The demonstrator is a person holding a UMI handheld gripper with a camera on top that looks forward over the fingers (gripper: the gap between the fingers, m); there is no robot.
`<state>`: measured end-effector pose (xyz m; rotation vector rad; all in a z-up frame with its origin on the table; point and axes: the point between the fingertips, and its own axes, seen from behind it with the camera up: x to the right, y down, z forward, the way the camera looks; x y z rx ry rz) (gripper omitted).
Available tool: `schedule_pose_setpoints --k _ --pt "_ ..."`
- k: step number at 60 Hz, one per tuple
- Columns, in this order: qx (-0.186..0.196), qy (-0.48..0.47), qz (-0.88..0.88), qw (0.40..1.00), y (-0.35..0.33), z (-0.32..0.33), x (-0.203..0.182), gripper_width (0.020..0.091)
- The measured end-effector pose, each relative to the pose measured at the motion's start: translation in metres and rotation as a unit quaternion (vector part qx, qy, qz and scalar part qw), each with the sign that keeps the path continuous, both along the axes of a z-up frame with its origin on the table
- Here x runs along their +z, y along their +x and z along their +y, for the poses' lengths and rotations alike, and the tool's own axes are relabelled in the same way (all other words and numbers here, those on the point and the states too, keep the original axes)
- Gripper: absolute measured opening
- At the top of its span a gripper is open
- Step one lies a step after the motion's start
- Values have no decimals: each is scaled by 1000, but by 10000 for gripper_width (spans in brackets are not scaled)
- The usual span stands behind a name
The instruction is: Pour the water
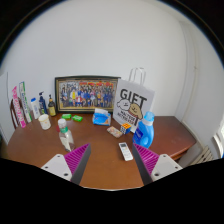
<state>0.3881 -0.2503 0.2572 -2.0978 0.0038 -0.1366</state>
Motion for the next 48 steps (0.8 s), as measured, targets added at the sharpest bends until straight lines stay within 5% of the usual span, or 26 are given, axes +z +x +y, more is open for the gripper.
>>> schedule_pose_setpoints --k 19,28,37,48 --pt "23 -10 32 999 -42 -9 -51 854" --pt "68 -8 58 996 -106 -3 -84 853" --pt "95 16 71 993 -163 31 -108 857" --pt "82 46 61 994 -203 104 -146 856"
